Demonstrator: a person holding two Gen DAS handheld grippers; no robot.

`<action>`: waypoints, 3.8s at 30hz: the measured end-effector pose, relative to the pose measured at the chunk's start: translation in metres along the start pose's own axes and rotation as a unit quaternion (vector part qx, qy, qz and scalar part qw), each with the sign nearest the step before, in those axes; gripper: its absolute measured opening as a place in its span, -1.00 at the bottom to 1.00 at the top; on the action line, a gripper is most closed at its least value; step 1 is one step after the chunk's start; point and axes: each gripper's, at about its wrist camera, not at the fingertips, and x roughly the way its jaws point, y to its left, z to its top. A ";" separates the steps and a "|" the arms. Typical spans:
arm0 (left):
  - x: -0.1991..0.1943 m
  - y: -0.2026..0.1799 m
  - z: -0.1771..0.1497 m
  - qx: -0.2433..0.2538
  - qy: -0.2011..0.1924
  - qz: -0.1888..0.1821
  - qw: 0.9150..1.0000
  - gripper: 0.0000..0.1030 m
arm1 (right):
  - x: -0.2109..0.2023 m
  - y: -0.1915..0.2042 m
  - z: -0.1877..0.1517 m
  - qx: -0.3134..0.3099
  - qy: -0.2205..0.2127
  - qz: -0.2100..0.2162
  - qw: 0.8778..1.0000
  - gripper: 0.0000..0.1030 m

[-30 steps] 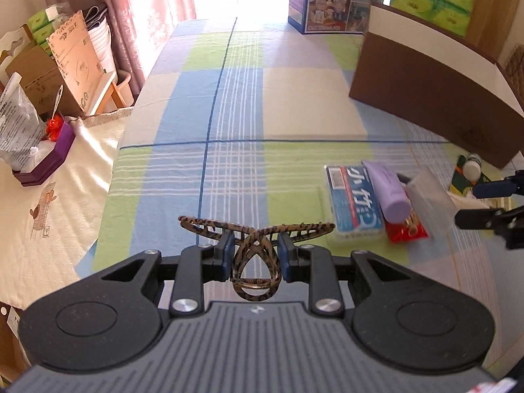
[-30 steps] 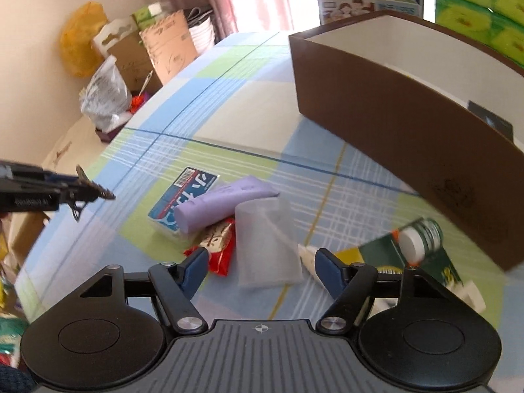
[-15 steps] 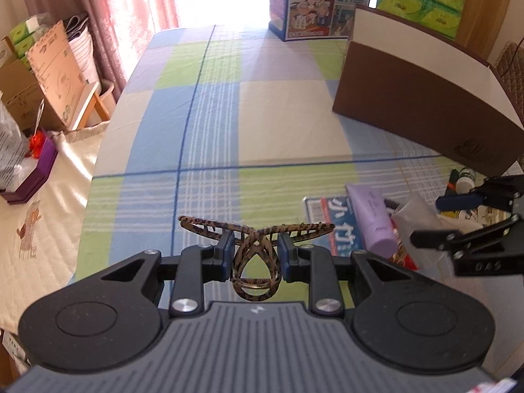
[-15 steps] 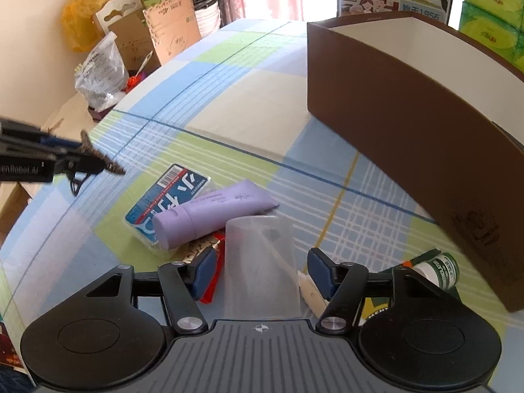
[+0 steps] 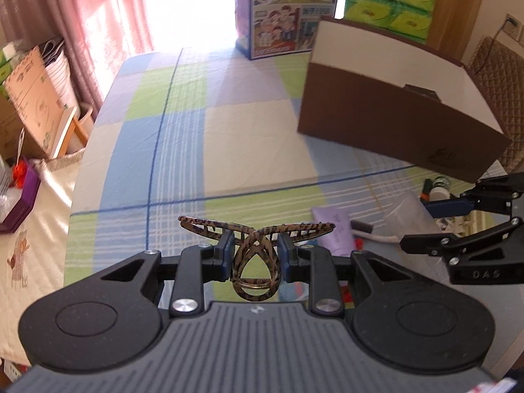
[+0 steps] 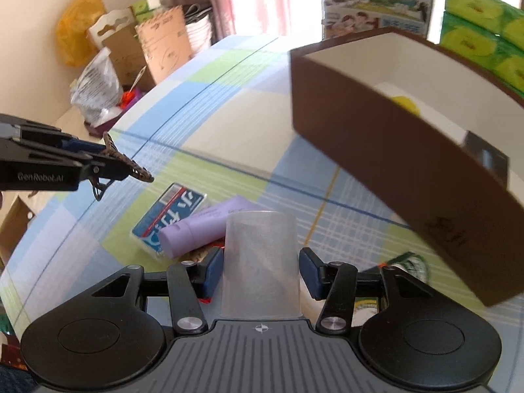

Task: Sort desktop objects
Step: 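Carry the hair clip and clear cup over the brown box with both tools, then open the left tool to drop the hair clip while the right tool releases the cup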

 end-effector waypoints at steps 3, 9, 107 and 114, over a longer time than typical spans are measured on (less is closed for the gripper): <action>-0.003 -0.010 0.008 0.013 -0.010 -0.012 1.000 -0.55 | -0.018 -0.007 0.001 0.017 -0.007 -0.005 1.000 -0.06; -0.009 -0.035 0.025 0.043 -0.027 -0.039 0.998 -0.55 | -0.050 -0.020 -0.001 0.041 -0.024 -0.015 0.999 -0.06; 0.133 -0.141 0.203 0.174 0.016 -0.080 0.981 0.64 | -0.017 -0.180 0.095 0.170 -0.019 -0.134 0.976 0.96; 0.113 -0.142 0.202 0.172 0.010 -0.079 0.982 0.74 | -0.040 -0.172 0.090 0.164 -0.032 -0.172 0.971 0.96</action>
